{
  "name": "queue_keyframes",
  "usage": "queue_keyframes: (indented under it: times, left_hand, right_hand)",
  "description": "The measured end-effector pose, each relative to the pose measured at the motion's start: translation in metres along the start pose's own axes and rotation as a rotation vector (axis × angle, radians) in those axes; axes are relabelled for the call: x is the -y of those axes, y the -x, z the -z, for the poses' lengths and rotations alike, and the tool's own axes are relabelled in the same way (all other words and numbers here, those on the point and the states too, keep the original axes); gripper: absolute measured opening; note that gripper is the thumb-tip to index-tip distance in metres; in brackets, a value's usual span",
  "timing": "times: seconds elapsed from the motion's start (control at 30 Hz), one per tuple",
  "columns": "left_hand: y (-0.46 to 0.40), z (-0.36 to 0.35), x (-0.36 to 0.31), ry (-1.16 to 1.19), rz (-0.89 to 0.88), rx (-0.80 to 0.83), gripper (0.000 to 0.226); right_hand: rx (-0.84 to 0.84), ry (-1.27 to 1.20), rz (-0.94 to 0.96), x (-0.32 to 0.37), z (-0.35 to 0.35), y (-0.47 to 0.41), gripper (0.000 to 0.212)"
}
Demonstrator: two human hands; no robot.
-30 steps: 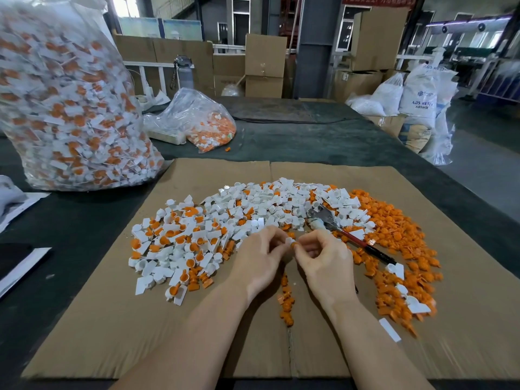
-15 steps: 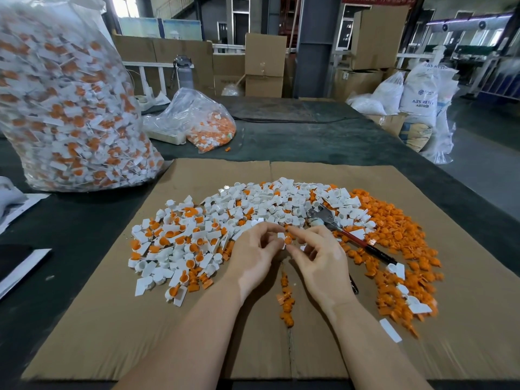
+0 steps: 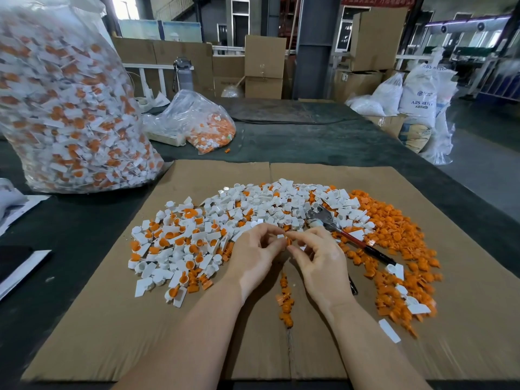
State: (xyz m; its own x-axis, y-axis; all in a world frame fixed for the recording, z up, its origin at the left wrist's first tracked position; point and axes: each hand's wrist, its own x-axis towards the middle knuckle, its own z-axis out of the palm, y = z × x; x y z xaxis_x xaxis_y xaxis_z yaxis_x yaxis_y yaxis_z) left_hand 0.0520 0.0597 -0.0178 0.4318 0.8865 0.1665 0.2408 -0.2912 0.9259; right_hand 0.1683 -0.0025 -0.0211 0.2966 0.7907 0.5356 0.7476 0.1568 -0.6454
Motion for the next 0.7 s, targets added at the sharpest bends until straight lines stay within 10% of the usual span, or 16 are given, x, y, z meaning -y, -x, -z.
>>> queue_keyframes:
  times: [0.27, 0.47, 0.7]
  left_hand:
    - [-0.004, -0.003, -0.003, 0.037, 0.06, -0.048, 0.008]
    - [-0.011, -0.006, -0.001, 0.045, 0.098, -0.077, 0.008]
    - [-0.014, -0.008, -0.003, 0.075, 0.131, -0.06, 0.005]
  right_hand:
    - [-0.096, 0.309, -0.058, 0.001, 0.01, -0.007, 0.03]
    - [0.289, 0.81, -0.571, -0.009, 0.035, -0.026, 0.05]
    - [0.383, 0.833, -0.566, -0.011, 0.037, -0.035, 0.049]
